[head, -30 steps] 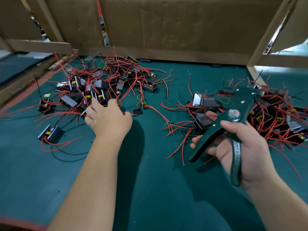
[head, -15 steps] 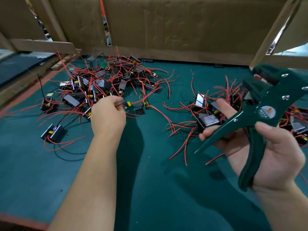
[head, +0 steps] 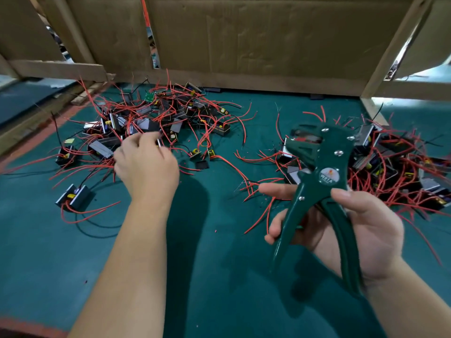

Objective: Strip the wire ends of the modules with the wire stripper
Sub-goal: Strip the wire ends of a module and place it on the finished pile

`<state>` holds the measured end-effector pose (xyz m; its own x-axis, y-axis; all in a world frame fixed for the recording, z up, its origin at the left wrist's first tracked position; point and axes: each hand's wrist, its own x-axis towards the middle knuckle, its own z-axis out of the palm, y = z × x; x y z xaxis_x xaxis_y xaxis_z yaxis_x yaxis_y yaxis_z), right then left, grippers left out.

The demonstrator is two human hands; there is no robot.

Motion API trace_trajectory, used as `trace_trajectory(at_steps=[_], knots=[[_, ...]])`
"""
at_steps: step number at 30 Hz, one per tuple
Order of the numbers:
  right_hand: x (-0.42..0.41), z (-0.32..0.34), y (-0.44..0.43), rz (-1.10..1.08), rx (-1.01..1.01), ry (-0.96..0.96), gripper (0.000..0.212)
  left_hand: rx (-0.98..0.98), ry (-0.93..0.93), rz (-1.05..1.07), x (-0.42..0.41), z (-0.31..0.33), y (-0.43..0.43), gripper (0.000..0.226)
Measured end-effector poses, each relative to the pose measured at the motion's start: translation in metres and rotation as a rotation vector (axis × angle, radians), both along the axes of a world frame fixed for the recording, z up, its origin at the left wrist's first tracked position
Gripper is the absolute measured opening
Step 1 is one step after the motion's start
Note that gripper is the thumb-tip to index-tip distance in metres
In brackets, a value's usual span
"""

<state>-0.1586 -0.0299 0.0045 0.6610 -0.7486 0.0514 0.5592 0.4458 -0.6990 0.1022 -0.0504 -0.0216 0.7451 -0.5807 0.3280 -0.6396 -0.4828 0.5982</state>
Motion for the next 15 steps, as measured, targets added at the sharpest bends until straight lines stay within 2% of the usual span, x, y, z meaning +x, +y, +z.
trace_trajectory(at_steps=[3, 6, 10, 15], knots=[[0.002, -0.006, 0.001, 0.115, 0.025, 0.054, 0.087, 0.194, 0.083, 0.065, 0.006, -0.002, 0.003, 0.047], [0.004, -0.011, 0.0, 0.16, 0.098, 0.095, 0.07, 0.247, 0.078, 0.067, 0.013, -0.004, 0.004, 0.053], [0.008, -0.015, -0.004, 0.093, 0.164, 0.126, 0.074, 0.11, 0.072, -0.074, 0.018, -0.005, 0.006, 0.044], [0.007, -0.012, -0.015, -0.147, 0.212, 0.166, 0.059, -0.063, 0.104, -0.177, 0.013, 0.001, 0.004, 0.039]])
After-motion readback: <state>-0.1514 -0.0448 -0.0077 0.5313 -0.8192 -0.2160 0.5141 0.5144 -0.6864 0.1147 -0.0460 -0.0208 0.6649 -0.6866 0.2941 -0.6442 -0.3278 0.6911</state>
